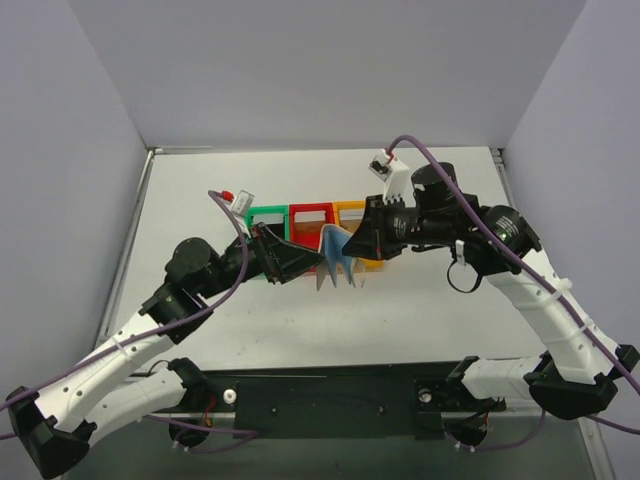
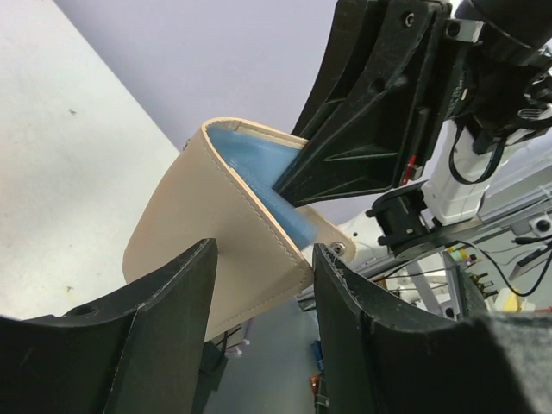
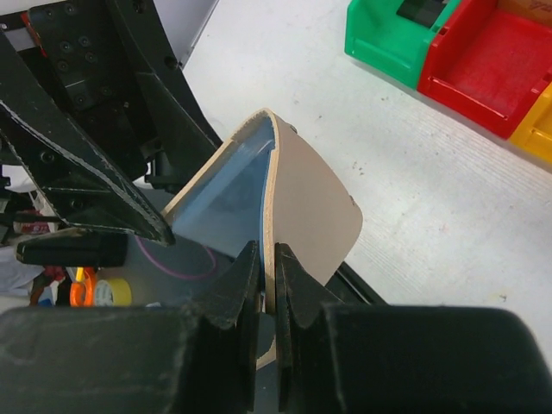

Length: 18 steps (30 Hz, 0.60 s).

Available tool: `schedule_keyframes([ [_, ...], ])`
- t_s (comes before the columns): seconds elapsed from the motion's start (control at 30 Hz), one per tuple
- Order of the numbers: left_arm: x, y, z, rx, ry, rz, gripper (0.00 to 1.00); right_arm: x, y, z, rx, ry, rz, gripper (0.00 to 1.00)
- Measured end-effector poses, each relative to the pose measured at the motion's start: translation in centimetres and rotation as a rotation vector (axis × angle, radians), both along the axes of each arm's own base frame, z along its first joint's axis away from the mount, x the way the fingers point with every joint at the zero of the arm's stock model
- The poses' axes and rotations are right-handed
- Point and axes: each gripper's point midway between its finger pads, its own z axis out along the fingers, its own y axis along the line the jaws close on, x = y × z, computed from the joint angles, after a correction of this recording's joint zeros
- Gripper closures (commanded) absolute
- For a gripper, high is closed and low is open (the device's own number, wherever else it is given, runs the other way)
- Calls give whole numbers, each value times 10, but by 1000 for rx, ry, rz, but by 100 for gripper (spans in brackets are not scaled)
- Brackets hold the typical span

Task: Take the credit cards out of the card holder
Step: Remove the credit card from the card holder.

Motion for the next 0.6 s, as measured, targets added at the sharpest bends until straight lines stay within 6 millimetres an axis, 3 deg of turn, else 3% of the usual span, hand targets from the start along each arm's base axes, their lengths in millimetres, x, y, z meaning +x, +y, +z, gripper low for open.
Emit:
schedule_keyframes([
  [0.2,2,0,-11,50,-11,13,42,-4,5,-1,18,41,14,100],
  [0.37,-2,7,-6,37,-35,31,43,-4,7,4,49,55,23,100],
  [0.6,-6,16,-2,22,-67,51,52,-6,10,5,118,103,40,100],
])
